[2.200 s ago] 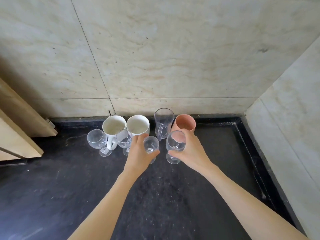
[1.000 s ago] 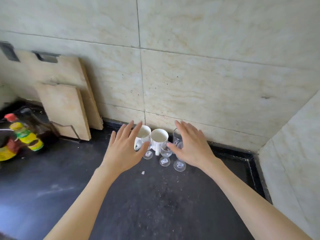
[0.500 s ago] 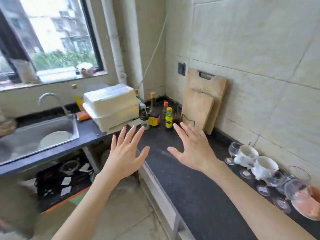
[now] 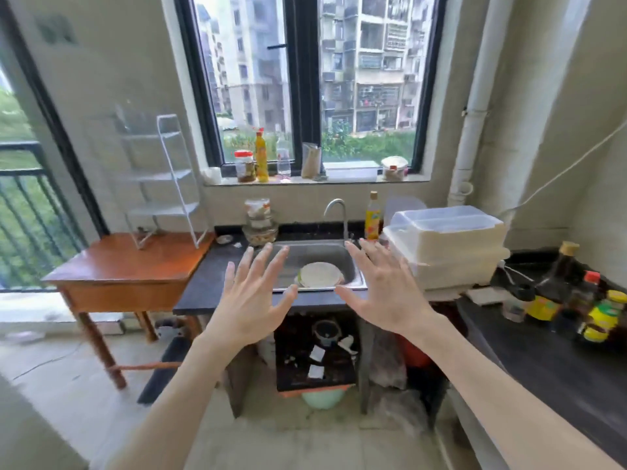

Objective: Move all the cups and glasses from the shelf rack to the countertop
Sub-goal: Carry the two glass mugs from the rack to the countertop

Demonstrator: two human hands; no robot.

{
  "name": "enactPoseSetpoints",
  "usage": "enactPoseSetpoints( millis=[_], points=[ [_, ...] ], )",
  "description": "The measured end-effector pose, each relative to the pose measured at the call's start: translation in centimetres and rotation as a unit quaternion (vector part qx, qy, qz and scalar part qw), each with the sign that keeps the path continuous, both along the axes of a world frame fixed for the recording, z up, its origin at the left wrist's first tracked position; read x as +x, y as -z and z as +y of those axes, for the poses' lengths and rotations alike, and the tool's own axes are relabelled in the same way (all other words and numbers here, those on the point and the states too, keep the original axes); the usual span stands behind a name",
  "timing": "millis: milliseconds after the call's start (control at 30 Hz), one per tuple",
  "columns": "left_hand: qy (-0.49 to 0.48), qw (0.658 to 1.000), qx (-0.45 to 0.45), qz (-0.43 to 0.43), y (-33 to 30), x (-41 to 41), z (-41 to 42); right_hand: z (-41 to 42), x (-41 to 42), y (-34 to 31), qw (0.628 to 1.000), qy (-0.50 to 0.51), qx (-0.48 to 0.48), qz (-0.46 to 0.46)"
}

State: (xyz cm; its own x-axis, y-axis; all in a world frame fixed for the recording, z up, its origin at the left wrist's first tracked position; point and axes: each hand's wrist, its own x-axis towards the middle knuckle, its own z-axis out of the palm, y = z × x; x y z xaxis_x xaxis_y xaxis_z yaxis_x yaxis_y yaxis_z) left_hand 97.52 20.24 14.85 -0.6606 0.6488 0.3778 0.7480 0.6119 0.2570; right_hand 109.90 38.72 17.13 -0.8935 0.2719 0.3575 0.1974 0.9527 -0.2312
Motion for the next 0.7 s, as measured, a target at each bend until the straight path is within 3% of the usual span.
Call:
enactPoseSetpoints(
  millis=[467, 700],
  points=[
    [-0.198, 0.98, -0.016, -0.02, 1.7, -22.5, -15.7, -12.1, -30.4, -0.3, 0.985, -0.173, -0.008, -0.022],
    [-0.248, 0.969, 0.009, -0.01, -2.9, -36.6, -18.7, -14.6, -46.4, -3.3, 0.973, -0.23, -0.02, 0.01]
  ],
)
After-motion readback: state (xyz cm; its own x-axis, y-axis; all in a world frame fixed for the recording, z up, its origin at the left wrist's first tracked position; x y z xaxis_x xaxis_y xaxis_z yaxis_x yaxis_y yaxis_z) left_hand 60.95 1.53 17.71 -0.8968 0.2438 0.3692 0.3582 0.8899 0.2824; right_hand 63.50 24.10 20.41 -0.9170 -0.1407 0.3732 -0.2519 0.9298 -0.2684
